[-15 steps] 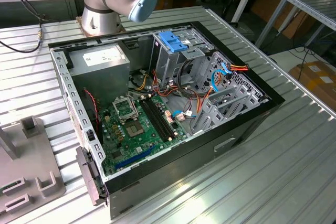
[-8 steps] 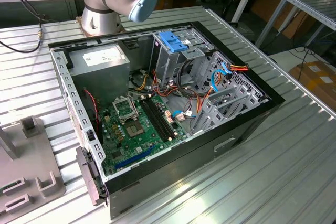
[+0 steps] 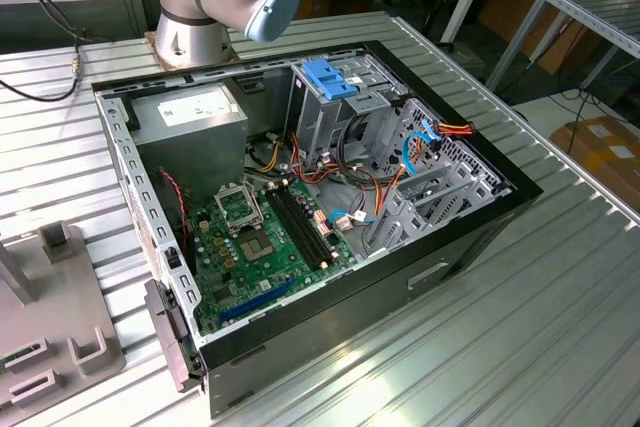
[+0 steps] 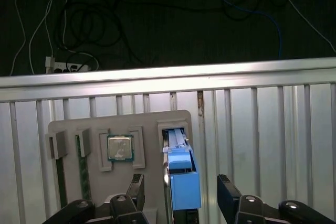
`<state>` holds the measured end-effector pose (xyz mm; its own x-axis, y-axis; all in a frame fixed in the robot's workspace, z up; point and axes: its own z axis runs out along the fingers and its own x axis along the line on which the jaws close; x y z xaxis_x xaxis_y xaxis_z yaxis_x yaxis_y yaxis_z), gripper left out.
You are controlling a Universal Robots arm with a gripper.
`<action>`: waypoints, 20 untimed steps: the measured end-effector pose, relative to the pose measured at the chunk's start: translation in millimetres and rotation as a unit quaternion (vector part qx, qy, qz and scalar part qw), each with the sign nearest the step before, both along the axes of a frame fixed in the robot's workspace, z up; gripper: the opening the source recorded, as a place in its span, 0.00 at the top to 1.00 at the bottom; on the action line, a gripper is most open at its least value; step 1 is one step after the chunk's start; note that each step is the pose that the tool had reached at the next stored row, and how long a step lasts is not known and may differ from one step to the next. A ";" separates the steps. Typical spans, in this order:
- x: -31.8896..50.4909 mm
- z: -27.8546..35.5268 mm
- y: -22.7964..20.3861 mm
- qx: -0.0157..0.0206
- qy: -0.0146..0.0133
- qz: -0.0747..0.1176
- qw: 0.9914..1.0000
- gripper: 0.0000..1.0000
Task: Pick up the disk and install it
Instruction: 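Pick up the disk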
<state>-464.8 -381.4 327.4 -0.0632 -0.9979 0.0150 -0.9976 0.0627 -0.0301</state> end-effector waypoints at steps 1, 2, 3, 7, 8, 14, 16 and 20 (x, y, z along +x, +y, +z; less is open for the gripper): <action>0.0 -2.0 0.0 0.000 0.000 0.000 1.000 0.34; 0.0 -3.2 0.0 0.001 0.000 0.000 1.000 0.34; 0.0 -4.5 0.0 0.001 0.000 0.000 1.000 0.34; 0.0 -11.0 0.0 0.001 0.000 0.000 1.000 0.34; 0.0 -11.5 0.0 0.001 0.000 0.000 1.000 0.34; 0.4 -15.6 0.2 -0.003 0.000 0.000 1.000 0.34; 0.4 -15.9 0.4 -0.007 0.000 0.000 1.000 0.34; 0.4 -16.3 0.5 -0.007 0.000 0.000 1.000 0.34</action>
